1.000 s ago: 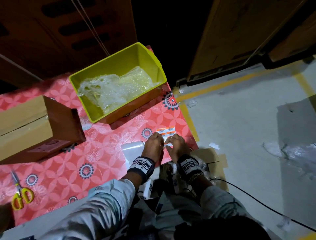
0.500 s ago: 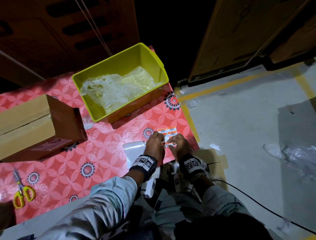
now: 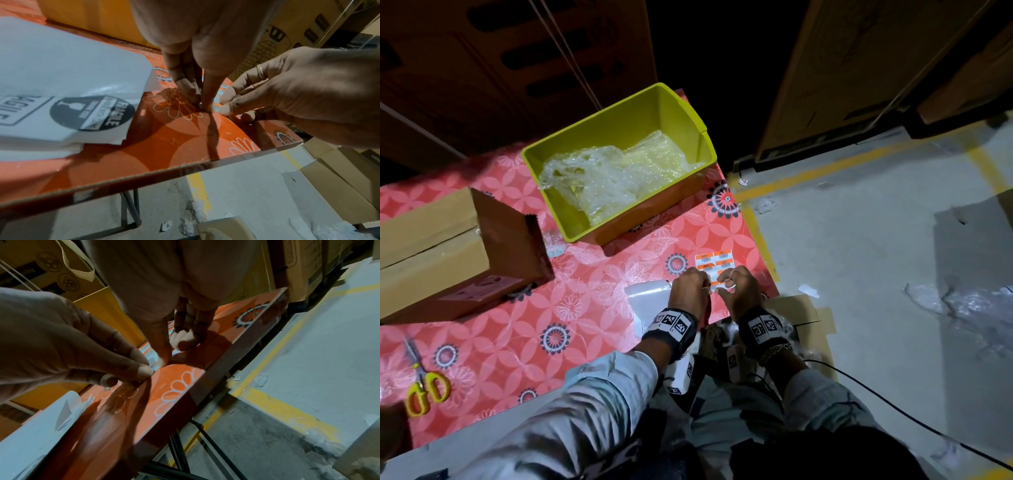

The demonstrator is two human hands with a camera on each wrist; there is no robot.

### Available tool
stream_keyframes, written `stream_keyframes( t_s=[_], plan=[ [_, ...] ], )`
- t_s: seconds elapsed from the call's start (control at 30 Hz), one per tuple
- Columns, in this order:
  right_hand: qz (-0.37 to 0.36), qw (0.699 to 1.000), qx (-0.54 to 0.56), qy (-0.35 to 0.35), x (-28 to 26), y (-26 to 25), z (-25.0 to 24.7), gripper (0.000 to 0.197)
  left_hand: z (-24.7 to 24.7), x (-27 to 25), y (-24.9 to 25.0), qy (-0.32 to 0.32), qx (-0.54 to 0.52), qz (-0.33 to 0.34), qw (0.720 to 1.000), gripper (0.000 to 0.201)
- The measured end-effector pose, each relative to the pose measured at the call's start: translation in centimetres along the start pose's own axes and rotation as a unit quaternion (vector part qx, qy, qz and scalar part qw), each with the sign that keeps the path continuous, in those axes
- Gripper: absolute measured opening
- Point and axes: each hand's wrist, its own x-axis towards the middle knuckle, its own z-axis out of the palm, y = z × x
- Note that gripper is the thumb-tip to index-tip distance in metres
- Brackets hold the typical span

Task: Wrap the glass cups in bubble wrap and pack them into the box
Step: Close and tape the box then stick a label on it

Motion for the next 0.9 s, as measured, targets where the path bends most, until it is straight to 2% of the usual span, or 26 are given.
stream_keyframes(
  t_s=[0.1,0.27,0.47,0.77,0.9],
  plan=[
    [0.005,1.0,0.004,0.006,0.0,-0.2,0.0,0.022,-0.2,-0.1,0.3,-0.001,-0.001,-0.013,1.0,0.014],
    [0.018,1.0,0.011,0.004,0.0,-0.3,-0.1,0.021,-0.3,-0.3,0.6,0.011,-0.014,-0.039,0.999,0.027],
    [0.017,0.999,0.025,0.012,-0.3,-0.5,-0.1,0.019,-0.3,-0.9,0.8,0.012,0.01,-0.063,0.998,0.008],
    [0.046,0.998,0.032,0.001,-0.1,-0.8,-0.4,0.017,-0.7,-0.5,1.3,0.008,-0.035,-0.123,0.992,0.01],
    [0.048,0.998,0.029,0.002,-0.2,-0.8,-0.3,0.018,-0.5,-0.6,1.0,0.018,-0.026,-0.115,0.993,0.003]
  ],
)
